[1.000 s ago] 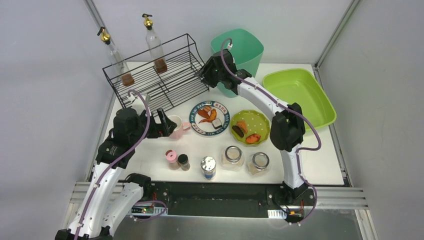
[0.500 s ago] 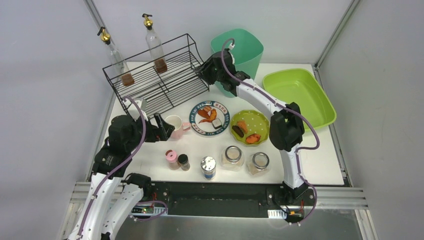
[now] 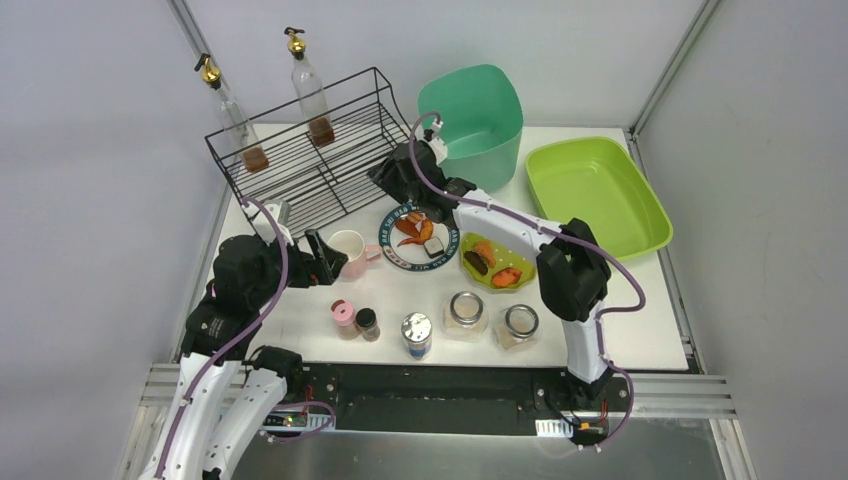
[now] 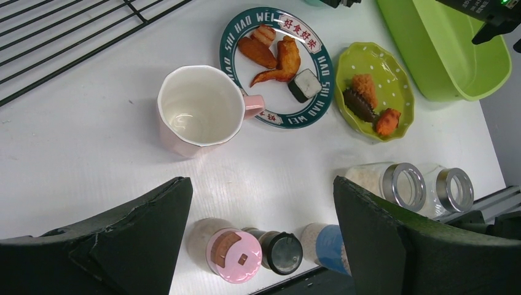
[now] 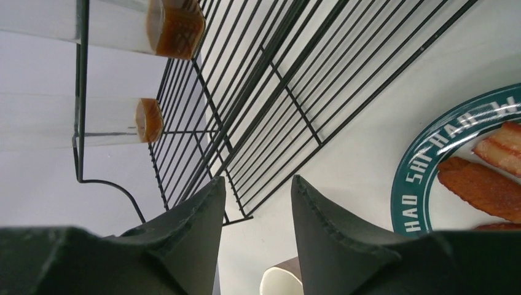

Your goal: Clear the kitchen counter

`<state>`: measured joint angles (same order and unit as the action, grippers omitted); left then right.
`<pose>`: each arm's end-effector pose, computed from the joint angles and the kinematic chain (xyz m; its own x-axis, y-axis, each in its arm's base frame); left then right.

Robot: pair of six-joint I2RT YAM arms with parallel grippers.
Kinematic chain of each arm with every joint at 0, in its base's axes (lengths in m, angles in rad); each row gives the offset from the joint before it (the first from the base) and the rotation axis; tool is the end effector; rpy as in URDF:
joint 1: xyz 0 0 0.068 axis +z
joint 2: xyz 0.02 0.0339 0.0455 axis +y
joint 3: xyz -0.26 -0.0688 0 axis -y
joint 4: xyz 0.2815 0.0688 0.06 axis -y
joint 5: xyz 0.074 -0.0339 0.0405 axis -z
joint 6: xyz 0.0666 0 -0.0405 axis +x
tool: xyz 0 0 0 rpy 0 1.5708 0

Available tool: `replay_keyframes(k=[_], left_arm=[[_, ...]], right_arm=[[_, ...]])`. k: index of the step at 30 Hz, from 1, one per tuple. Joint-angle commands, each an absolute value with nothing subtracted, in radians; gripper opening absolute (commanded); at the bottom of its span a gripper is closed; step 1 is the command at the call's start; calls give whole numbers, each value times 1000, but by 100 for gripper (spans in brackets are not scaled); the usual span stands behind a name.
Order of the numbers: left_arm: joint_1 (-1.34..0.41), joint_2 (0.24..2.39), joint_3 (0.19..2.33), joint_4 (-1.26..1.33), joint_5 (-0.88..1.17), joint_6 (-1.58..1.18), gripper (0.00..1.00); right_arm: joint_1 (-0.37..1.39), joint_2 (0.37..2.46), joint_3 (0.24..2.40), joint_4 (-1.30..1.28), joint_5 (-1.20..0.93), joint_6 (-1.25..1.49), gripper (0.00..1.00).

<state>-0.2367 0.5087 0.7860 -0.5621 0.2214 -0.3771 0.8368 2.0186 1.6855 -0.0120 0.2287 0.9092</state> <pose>0.1722 -0.0566 0.3359 -0.4136 -0.2698 -0.8696 0.3026 0.8601 -0.4108 0.3789 0.3974 0.2655 -0.5971 0.4854 -0.6387 -0.1777 0.6963 0.6954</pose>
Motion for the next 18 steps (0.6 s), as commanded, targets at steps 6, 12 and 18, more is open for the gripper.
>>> replay_keyframes(k=[6, 12, 18], left_arm=[[-240, 501, 777, -554, 203, -364, 88], [-240, 503, 777, -554, 202, -366, 88], [-238, 506, 776, -554, 198, -368, 88]], right_arm=[[761, 1915, 1735, -35, 292, 852, 49], [716, 1915, 1806, -90, 237, 821, 50], [743, 1905, 1787, -107, 211, 854, 51]])
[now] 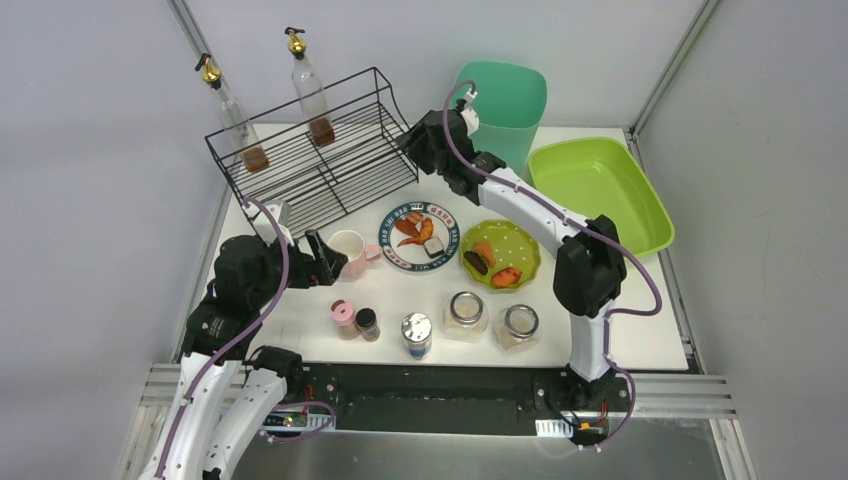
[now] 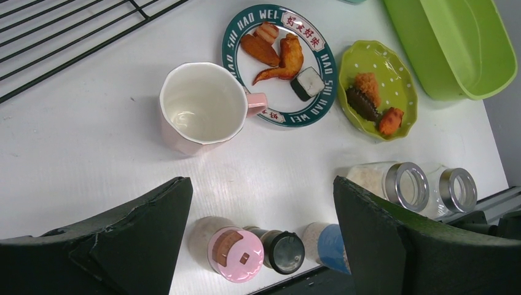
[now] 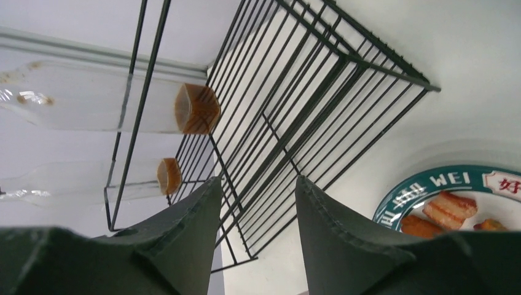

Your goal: Clear the kitchen counter

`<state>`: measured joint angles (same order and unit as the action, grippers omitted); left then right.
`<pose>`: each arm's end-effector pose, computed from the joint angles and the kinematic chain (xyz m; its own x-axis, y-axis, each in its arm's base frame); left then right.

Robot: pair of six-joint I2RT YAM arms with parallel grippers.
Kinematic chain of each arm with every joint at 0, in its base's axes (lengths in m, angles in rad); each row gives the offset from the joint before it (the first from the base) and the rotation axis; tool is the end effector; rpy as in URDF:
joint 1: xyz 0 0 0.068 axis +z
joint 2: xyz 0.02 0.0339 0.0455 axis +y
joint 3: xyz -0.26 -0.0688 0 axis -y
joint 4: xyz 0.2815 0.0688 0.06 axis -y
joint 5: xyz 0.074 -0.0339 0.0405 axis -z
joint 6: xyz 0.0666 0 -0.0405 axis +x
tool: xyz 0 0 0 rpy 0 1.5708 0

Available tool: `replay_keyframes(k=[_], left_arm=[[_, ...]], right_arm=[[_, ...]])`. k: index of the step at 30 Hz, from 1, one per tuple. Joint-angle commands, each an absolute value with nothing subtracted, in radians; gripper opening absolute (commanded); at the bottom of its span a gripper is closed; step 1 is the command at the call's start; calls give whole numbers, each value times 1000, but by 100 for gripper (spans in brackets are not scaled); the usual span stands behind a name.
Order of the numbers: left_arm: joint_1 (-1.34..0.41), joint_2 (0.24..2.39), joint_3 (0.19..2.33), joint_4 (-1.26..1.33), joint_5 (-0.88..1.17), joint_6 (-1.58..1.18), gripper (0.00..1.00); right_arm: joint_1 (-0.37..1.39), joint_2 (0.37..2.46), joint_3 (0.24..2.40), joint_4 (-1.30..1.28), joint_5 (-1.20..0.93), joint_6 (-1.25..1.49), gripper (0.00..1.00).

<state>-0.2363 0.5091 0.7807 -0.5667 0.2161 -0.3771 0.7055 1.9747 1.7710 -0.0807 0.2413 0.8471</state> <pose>0.1727 -0.0563 0.3331 -0.4205 -0.2687 -0.8666 0.2939 0.8633 -0.4103 0.4238 0.3400 0.3155 -0.4824 0.5449 -0.6858 -0.1412 0.7243 0.6749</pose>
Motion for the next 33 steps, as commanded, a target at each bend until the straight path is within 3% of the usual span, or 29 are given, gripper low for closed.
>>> replay_keyframes(k=[1, 8, 15, 22, 33], left_arm=[[-238, 507, 777, -554, 198, -370, 88], [-235, 492, 777, -556, 179, -371, 88], [-235, 450, 784, -579, 92, -375, 87], [-235, 417, 806, -642, -122, -415, 87], [-235, 415, 802, -650, -159, -434, 89]], right_arm=[[753, 1901, 1767, -94, 213, 867, 51], [835, 1942, 1690, -5, 247, 942, 49], [844, 2026, 1760, 21, 281, 986, 49], [844, 2106, 1849, 5, 329, 1020, 45], [823, 2212, 1952, 56, 364, 1063, 42]])
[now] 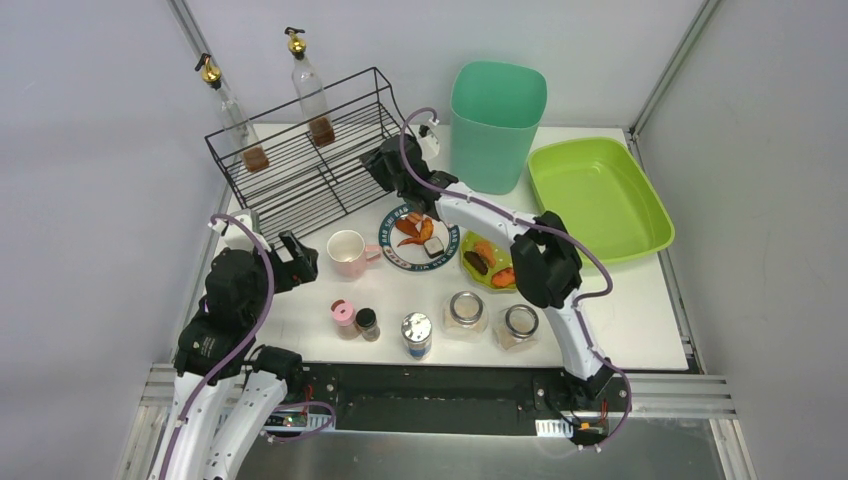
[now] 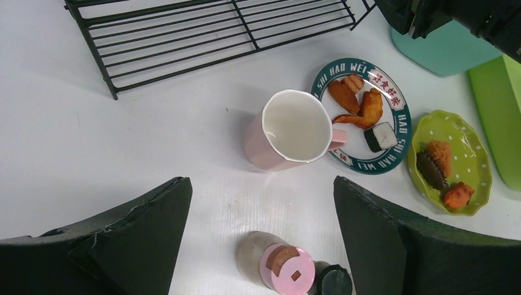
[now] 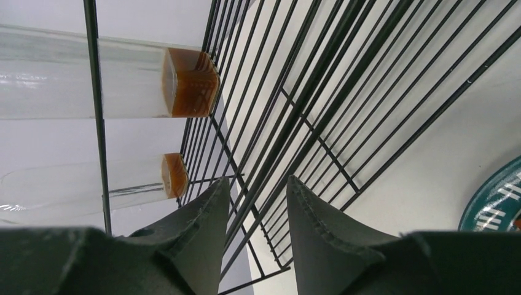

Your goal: Clear the kitchen counter

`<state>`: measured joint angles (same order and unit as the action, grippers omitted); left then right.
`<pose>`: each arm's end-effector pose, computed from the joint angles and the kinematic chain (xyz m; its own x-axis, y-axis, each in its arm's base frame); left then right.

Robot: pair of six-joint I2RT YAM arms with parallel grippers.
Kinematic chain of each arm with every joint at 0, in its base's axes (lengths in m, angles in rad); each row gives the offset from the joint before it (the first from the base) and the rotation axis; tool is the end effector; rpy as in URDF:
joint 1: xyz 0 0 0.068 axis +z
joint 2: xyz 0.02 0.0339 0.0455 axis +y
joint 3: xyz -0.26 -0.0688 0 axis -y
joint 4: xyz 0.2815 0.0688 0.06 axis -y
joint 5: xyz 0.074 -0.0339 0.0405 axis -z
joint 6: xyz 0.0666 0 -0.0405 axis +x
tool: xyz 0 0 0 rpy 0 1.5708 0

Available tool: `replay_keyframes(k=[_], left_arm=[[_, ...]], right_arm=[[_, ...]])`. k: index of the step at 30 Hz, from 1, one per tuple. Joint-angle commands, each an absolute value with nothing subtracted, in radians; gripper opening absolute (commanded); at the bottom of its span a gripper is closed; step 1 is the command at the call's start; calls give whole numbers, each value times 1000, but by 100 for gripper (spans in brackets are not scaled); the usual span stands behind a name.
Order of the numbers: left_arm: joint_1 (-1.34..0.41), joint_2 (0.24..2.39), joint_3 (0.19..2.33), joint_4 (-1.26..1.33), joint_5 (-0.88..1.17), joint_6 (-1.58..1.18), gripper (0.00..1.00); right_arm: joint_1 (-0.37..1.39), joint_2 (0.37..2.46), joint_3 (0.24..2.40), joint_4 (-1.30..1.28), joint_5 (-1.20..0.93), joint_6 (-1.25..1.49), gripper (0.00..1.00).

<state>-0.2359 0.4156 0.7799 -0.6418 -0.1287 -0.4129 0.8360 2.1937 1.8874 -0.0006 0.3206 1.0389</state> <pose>0.1561 -0.0287 0.3365 -0.2888 -0.3399 -0.8950 -0.0045 0.9353 -0.3537 0.4104 0.4229 0.2555 -0.5360 0.6268 -0.5655 -0.0804 0.6289 0.7733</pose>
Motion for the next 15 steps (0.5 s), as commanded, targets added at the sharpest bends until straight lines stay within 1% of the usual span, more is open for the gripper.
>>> replay_keyframes(k=[1, 8, 12, 15], left_arm=[[-235, 414, 802, -649, -158, -435, 89], [-235, 410, 802, -649, -162, -436, 89], [-233, 412, 802, -649, -161, -436, 89], [-233, 411, 803, -649, -164, -435, 89]], right_arm=[[821, 2217, 1955, 61, 366, 1064, 42], [807, 2268, 1997, 72, 370, 1086, 41], [802, 2317, 2041, 74, 361, 1110, 38], [801, 2352, 2071, 78, 357, 1127, 37]])
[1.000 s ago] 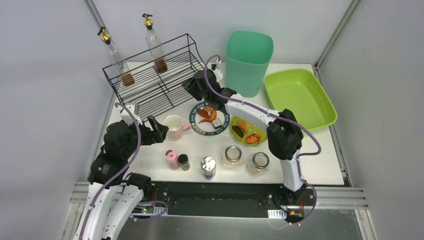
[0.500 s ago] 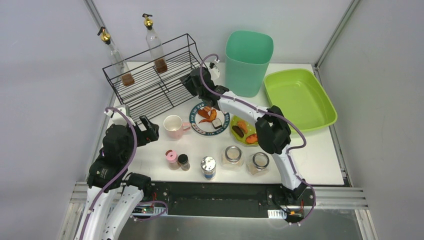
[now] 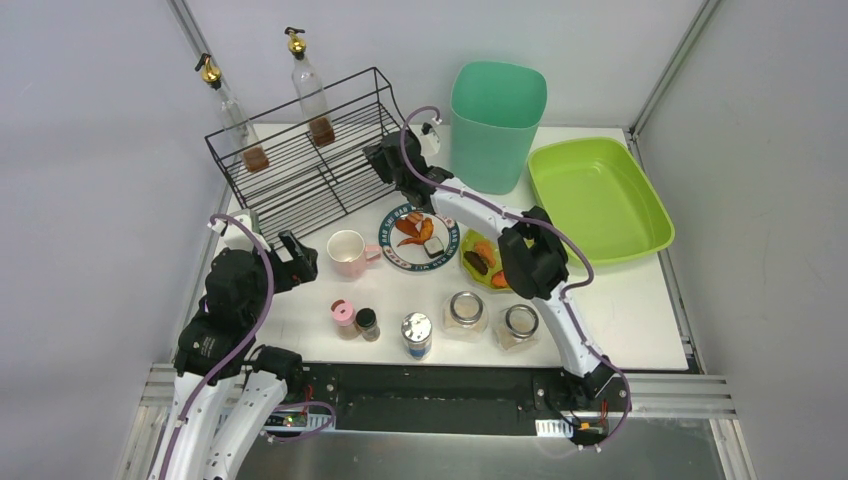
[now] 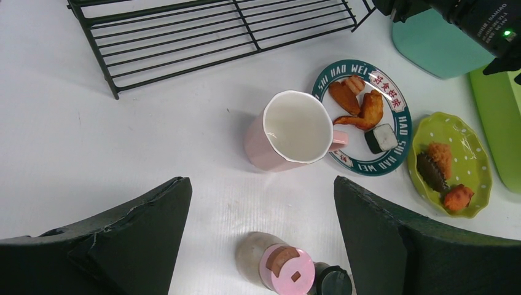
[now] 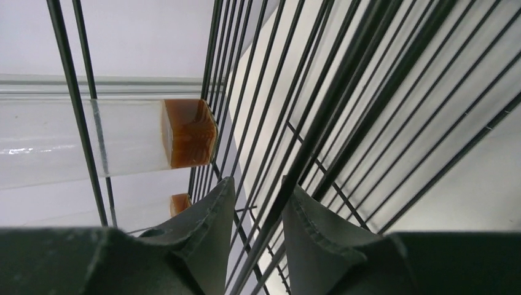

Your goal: Clear the kitchen counter

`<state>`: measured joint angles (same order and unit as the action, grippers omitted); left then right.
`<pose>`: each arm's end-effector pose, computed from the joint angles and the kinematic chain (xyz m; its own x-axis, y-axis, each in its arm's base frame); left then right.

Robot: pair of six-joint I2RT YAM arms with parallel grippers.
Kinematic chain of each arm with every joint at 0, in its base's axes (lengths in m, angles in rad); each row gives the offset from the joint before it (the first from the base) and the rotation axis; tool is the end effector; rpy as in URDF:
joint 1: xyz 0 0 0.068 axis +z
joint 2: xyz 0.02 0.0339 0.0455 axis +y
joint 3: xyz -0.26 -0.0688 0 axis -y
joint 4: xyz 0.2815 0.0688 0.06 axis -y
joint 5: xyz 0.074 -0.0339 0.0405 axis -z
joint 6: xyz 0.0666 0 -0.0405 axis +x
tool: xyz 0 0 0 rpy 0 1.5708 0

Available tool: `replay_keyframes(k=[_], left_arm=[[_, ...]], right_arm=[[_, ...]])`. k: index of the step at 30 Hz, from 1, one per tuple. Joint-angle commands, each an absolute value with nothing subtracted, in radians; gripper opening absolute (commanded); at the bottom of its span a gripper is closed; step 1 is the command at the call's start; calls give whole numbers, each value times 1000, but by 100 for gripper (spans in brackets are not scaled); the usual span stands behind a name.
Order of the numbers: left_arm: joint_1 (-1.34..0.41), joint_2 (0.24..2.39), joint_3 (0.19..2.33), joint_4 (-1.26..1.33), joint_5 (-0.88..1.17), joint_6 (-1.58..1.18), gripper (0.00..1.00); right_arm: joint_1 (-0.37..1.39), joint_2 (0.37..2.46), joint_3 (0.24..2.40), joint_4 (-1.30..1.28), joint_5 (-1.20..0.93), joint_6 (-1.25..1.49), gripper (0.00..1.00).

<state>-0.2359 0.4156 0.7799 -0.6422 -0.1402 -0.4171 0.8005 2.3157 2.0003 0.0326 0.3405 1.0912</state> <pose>0.1561 -0.0280 0.3364 -0.2847 -0.3441 -0.8947 -0.0159 0.9349 -0.3545 0.4434 0.4251 0.2362 -0.4917 0.6941 -0.5258 -0.0367 0.5867 0.8089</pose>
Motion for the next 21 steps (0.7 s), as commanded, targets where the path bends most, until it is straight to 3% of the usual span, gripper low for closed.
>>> replay_keyframes(k=[1, 4, 10, 21], left_arm=[[-234, 412, 804, -649, -164, -434, 89], [-233, 415, 801, -649, -160, -434, 89], [-232, 411, 802, -649, -162, -434, 89], [-226, 410, 802, -649, -160, -434, 89]], right_arm=[[801, 2358, 2079, 87, 356, 1127, 37], [800, 2371, 2093, 93, 355, 1126, 31], [802, 2331, 2008, 137, 363, 1126, 0], [831, 2178, 1757, 213, 457, 1185, 0]])
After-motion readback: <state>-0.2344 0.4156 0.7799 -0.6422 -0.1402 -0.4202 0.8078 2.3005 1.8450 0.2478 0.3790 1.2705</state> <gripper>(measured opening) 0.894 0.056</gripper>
